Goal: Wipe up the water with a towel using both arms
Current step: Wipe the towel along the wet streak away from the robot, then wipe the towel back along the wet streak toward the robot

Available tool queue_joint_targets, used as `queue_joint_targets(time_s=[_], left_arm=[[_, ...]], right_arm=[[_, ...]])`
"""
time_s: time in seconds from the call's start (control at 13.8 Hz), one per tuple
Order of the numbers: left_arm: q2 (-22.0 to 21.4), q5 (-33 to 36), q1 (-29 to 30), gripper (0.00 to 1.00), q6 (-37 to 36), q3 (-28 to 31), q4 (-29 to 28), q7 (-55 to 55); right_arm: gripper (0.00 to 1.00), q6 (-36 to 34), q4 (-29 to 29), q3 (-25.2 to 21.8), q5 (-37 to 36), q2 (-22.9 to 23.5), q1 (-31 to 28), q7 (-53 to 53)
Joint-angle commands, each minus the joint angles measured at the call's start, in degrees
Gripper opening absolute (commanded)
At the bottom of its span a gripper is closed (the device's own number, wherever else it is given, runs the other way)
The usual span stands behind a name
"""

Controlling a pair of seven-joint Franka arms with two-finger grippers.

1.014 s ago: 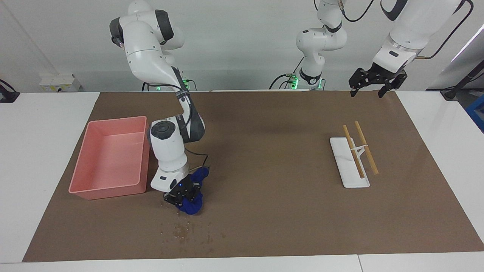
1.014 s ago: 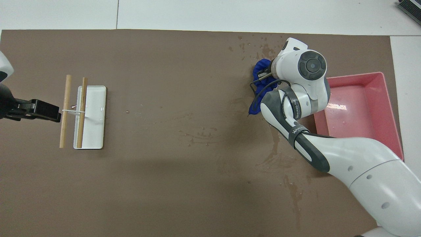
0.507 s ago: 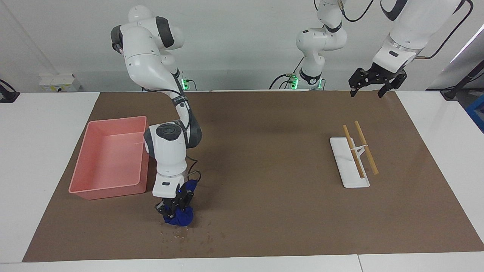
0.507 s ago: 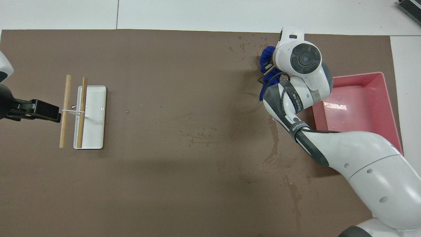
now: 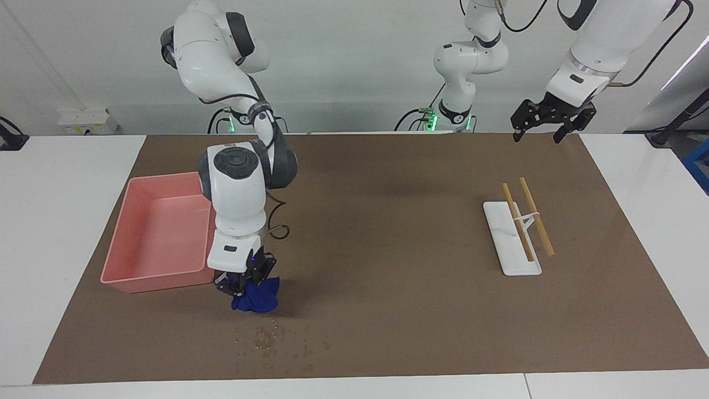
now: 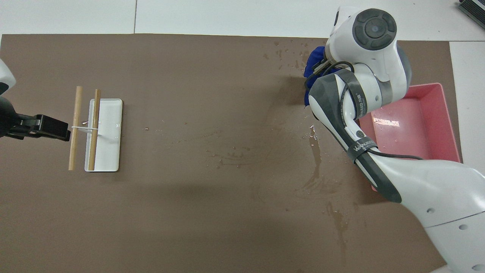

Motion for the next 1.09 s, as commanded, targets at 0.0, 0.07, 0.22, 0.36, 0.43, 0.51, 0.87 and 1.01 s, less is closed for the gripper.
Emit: queue_joint_targets(time_s=[0.0,0.07,0.22,0.36,0.43,0.51,0.87,1.01], left_arm=[[-1.4,0.9,-0.7,1.0,-0.4,0.6,-1.4,0.7],[-1.4,0.9,-0.7,1.0,-0.4,0.5,-1.4,0.7],[-1.4,0.9,-0.7,1.0,-0.4,0.5,-1.4,0.7],[-1.4,0.9,-0.7,1.0,-0.4,0.5,-1.4,0.7],[-1.4,0.9,-0.7,1.0,-0.4,0.5,-1.4,0.7],[-1.4,0.9,-0.7,1.0,-0.4,0.6,-1.4,0.6],[-1.4,0.9,-0.7,1.0,-0.4,0.5,-1.4,0.7],[-1.4,0.9,-0.7,1.0,-0.4,0.5,-1.4,0.7]], right_arm=[[0.0,0.5,-2.6,1.0,3.3,-0.7,-1.6,-0.7],[0.0,0.6,-4.6,1.1,3.4,-1.2,-2.0,0.8],[0.0,2.2,-8.9,1.1,7.4,-1.6,-2.9,3.8],[0.0,8.6,-15.7,1.1,7.9,-1.8,-2.9,4.1],[0.0,12.2,-19.2,1.1,7.9,-1.9,-2.9,5.5],[0.0,14.2,-22.1,1.2,7.9,-2.2,-2.7,7.8],[0.0,17.5,-32.1,3.1,11.4,-4.0,-2.2,19.9],[0.0,13.4,-35.7,3.1,16.8,-6.0,-2.6,20.0]])
